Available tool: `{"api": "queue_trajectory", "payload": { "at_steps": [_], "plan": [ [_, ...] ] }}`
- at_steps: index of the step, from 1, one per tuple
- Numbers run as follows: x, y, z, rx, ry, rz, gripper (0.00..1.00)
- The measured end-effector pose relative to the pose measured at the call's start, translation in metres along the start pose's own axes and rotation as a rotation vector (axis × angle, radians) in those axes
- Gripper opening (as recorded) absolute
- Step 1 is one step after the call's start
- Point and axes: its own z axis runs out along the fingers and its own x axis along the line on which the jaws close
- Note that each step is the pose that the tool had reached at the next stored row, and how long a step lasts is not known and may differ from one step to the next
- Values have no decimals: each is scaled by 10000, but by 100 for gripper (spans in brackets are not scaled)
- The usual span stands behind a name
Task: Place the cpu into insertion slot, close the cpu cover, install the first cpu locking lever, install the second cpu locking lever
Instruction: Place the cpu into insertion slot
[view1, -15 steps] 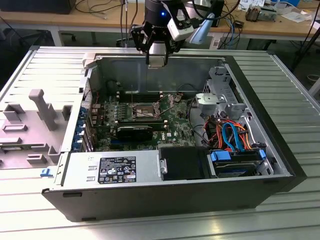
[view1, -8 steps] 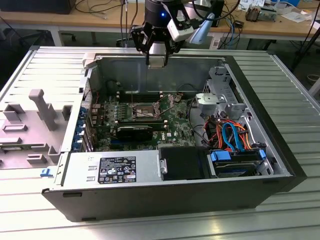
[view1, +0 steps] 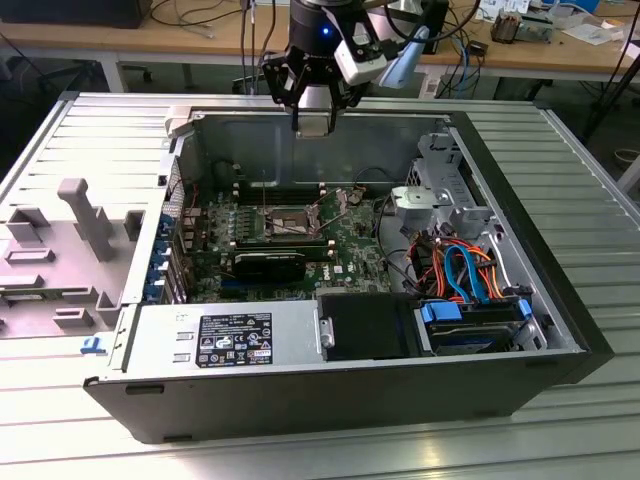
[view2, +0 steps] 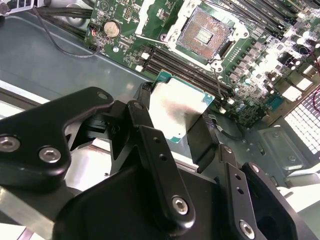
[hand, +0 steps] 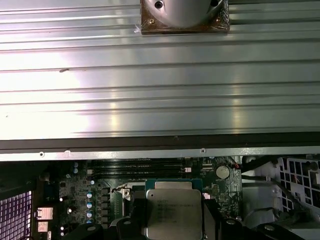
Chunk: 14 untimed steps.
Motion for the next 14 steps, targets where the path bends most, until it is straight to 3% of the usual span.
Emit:
{"api": "queue_trajectory", "payload": {
  "at_steps": [14],
  "plan": [
    [0,-2,26,0,0,0,54]
  ]
}}
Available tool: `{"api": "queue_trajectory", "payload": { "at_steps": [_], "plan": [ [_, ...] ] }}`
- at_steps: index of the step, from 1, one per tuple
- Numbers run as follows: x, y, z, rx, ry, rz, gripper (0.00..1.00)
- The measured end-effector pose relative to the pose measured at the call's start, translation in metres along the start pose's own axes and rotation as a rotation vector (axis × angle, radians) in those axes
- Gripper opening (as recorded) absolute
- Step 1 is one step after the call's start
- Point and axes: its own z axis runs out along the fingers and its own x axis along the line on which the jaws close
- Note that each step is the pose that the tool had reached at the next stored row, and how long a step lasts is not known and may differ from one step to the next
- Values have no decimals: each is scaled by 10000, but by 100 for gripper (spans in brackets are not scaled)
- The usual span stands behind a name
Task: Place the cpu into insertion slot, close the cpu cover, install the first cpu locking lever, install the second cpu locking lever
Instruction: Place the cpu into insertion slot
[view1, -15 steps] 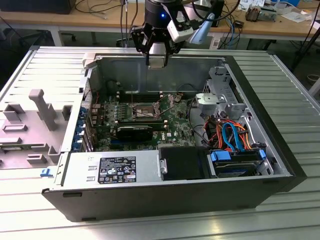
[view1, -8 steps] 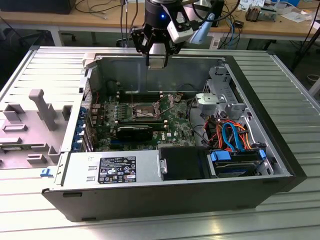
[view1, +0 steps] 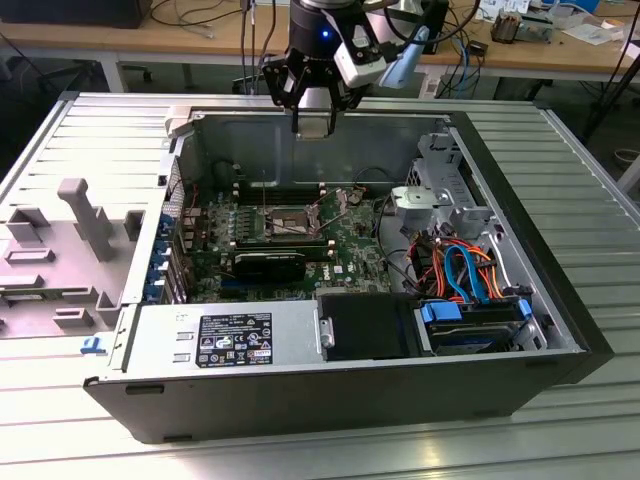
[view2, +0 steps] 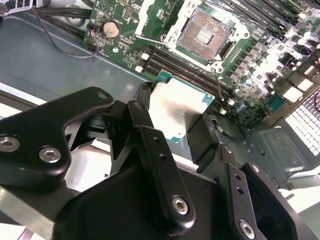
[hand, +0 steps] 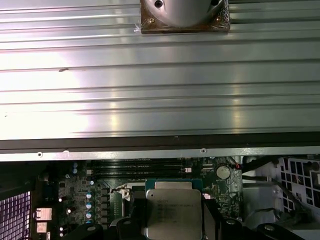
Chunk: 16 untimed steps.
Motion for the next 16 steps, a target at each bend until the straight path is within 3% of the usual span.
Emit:
{"api": "queue_trajectory", "payload": {
  "at_steps": [16],
  "plan": [
    [-1,-2,27,0,0,0,54]
  ]
}}
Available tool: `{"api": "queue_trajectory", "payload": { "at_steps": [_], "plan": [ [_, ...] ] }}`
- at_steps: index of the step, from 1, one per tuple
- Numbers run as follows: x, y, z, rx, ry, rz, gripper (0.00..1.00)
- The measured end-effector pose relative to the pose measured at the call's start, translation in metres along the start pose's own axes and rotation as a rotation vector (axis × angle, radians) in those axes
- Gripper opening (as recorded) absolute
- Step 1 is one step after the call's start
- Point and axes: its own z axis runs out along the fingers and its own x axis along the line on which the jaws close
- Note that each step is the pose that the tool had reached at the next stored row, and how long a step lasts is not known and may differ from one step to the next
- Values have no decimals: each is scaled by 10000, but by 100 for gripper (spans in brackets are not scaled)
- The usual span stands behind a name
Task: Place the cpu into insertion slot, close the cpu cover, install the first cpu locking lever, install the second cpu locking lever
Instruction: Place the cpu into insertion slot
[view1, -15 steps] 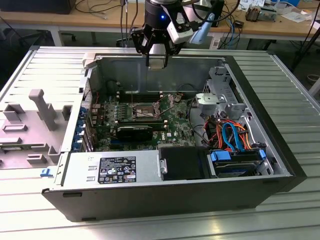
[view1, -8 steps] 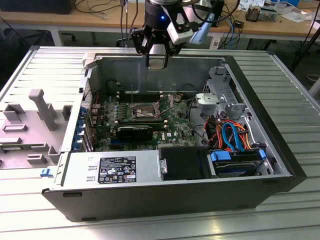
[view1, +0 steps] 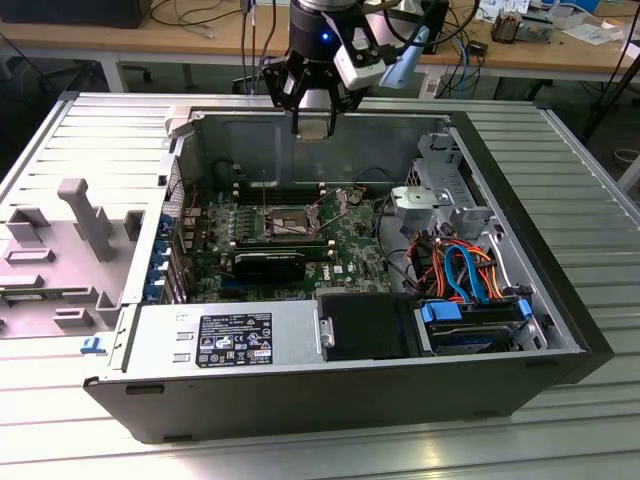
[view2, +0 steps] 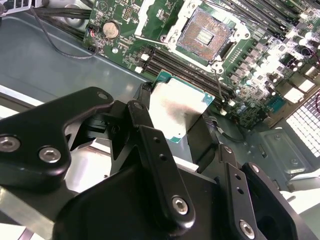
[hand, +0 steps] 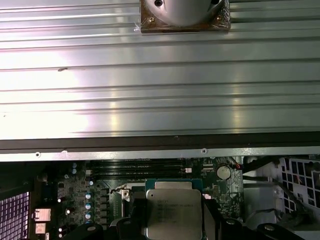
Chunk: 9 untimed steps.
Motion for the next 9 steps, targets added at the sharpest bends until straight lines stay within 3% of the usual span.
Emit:
{"api": "queue_trajectory", "payload": {
  "at_steps": [9],
  "plan": [
    [0,-2,20,0,0,0,54]
  ]
}}
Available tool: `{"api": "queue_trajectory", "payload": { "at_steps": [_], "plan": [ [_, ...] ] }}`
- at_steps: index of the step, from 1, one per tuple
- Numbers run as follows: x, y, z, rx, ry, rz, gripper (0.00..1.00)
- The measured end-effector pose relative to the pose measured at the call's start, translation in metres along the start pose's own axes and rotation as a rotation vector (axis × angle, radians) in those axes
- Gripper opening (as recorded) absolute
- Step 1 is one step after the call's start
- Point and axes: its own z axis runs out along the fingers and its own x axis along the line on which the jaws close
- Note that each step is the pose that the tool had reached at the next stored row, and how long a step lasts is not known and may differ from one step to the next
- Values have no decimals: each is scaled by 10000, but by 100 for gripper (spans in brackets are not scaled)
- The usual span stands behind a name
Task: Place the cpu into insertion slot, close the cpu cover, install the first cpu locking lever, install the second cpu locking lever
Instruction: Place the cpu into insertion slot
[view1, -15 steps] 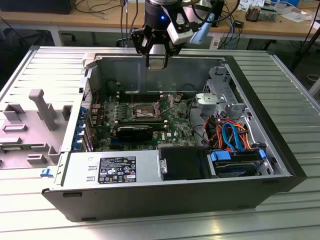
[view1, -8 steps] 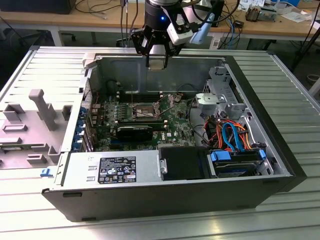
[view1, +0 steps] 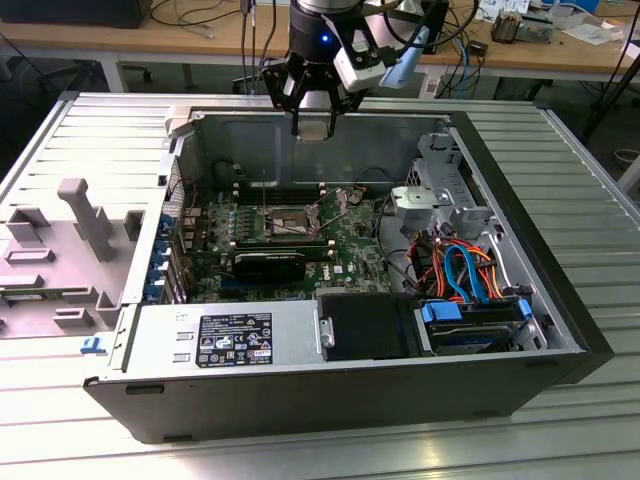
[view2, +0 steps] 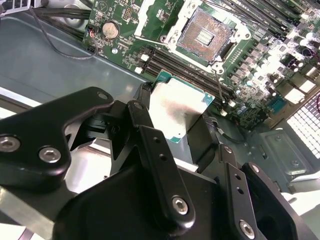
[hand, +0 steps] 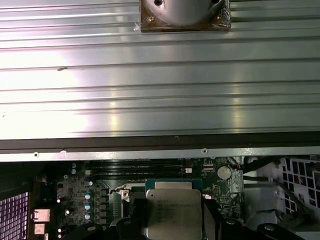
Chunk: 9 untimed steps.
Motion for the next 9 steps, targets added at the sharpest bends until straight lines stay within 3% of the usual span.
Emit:
{"api": "queue_trajectory", "payload": {
  "at_steps": [9],
  "plan": [
    [-1,-3,31,0,0,0,54]
  ]
}}
